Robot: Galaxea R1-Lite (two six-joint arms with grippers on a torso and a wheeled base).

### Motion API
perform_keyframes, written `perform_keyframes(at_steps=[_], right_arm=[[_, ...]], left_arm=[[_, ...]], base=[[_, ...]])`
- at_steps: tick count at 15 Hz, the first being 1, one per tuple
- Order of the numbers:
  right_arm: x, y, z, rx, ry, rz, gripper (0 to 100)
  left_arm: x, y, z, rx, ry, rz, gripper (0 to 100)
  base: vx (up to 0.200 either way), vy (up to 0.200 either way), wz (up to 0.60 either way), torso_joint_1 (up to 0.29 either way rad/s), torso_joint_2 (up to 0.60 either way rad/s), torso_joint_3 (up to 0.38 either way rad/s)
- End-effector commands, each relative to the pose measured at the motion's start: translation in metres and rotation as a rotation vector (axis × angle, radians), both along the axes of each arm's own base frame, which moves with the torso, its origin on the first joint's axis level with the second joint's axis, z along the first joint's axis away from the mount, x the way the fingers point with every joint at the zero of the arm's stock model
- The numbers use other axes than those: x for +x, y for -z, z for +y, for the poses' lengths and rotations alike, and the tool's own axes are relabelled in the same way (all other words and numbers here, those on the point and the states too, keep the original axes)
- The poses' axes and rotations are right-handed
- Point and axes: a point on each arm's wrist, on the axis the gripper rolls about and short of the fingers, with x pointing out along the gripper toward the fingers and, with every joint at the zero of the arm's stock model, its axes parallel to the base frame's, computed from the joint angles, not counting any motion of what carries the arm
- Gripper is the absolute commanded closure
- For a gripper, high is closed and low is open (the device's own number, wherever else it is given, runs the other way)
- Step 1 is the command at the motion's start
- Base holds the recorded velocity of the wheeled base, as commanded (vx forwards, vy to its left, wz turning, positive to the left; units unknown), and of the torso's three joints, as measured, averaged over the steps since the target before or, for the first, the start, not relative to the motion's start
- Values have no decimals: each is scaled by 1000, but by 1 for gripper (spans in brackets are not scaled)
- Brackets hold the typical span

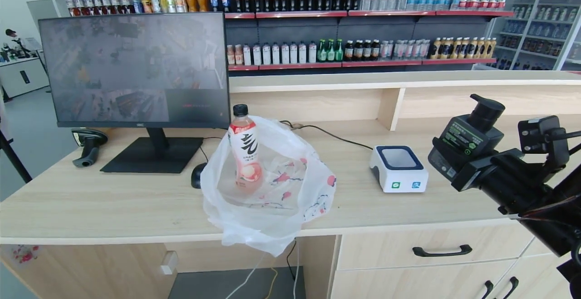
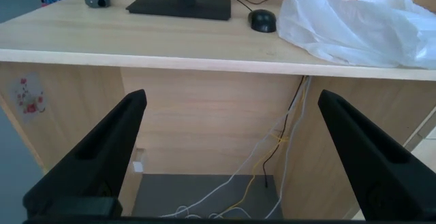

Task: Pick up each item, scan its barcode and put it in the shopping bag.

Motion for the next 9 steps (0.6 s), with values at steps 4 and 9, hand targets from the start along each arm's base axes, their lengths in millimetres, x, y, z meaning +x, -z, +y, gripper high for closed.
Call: perform_keyframes(at_steps=[4,9], right_arm=[[0,1,1,-2,-5,6,100],[0,3,1,-4,-6,15,100]], left_arm=[[0,0,0,-1,-1,-2,0],[0,0,0,1,-1,-2,0]], base=[[0,0,600,5,-1,1],[0,0,600,1,6,2]])
